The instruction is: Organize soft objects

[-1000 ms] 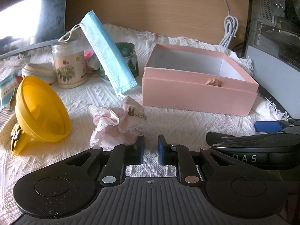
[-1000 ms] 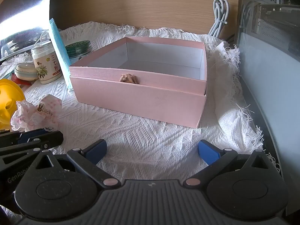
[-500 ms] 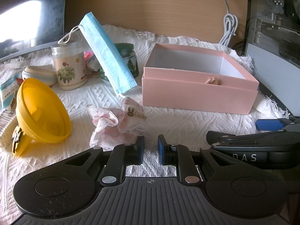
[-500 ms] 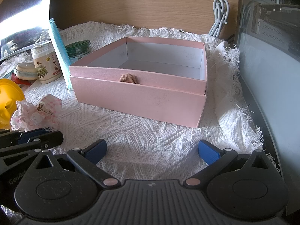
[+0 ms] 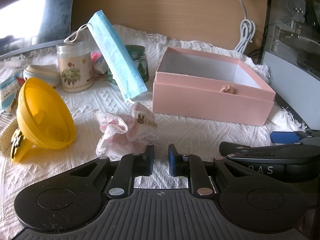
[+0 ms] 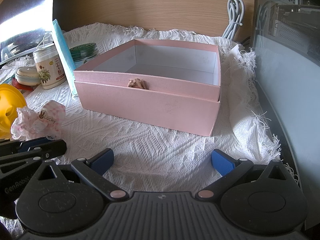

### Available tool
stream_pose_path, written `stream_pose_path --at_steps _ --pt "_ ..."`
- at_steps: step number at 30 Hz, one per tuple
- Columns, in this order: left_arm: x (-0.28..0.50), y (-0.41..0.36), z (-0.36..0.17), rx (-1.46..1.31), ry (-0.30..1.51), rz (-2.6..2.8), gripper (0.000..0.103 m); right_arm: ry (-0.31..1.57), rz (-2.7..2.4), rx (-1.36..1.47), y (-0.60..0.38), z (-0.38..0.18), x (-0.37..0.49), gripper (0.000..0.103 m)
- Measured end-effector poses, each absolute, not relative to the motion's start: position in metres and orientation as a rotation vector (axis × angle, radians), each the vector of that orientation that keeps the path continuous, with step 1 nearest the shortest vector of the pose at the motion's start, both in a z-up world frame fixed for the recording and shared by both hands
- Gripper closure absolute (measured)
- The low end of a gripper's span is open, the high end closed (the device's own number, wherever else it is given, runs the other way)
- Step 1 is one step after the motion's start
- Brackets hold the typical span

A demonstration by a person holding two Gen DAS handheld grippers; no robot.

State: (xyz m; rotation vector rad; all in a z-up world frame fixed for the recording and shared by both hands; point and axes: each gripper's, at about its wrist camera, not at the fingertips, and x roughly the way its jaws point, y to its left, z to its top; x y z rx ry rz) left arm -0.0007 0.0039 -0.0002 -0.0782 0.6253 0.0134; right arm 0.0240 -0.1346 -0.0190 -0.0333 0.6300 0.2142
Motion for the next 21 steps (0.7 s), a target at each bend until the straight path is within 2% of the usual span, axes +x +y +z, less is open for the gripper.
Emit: stream_pose_path --at_steps 3,6,12,17,18,21 --pt "-0.003 0.009 0.0 -0.103 0.621 -0.007 0.086 0.643 0.221 -0.034 -0.135 -0.018 0.024 0.0" --pt "-0.01 0.02 0.009 -0.156 0.629 -0.077 0.086 0.752 0.238 -0.045 -0.14 -0.009 0.029 0.0" --pt "-0.033 0.056 0.067 -0.136 0.54 -0.176 0.086 0.899 0.231 -0.075 -0.134 -0.002 0.043 0.0" --pt "-0.047 0.143 0.106 -0.165 0.463 -0.002 0.085 0.928 0.252 -0.109 -0.129 0.003 0.046 0.002" --pt "-0.046 0.168 0.109 -0.176 0.474 0.056 0.085 0.909 0.233 -0.109 -0.126 0.007 0.042 0.008" --pt "-0.037 0.234 0.107 -0.209 0.562 0.184 0.085 0.79 0.245 -0.122 -0.11 0.033 0.022 0.009"
